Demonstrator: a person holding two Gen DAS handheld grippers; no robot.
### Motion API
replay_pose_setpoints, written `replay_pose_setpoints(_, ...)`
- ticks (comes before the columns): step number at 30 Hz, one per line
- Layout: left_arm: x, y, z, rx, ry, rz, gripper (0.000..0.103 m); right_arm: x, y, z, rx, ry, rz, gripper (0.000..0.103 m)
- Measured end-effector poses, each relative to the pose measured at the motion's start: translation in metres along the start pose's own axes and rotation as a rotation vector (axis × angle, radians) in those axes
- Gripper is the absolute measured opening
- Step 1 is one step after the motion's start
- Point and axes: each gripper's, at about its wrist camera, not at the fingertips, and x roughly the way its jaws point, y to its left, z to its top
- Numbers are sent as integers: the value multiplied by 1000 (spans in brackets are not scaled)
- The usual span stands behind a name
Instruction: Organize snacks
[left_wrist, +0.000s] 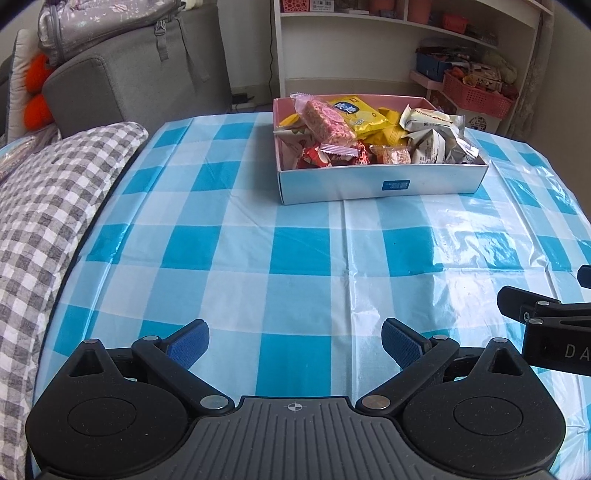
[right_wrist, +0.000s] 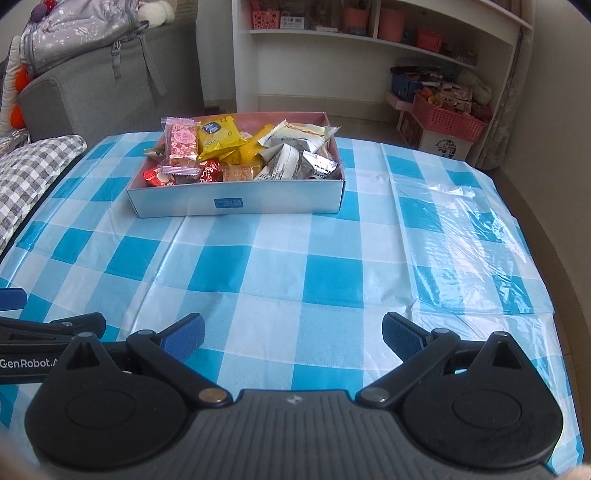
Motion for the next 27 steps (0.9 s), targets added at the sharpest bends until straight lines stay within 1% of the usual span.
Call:
replay_pose_setpoints(5, 0, 0, -2, 6, 5, 2, 101, -2, -1, 1, 5, -20, -13, 102)
replay_pose_setpoints(27, 1, -1, -4, 11, 17, -2, 101, 0, -2, 1, 10, -17, -22, 103)
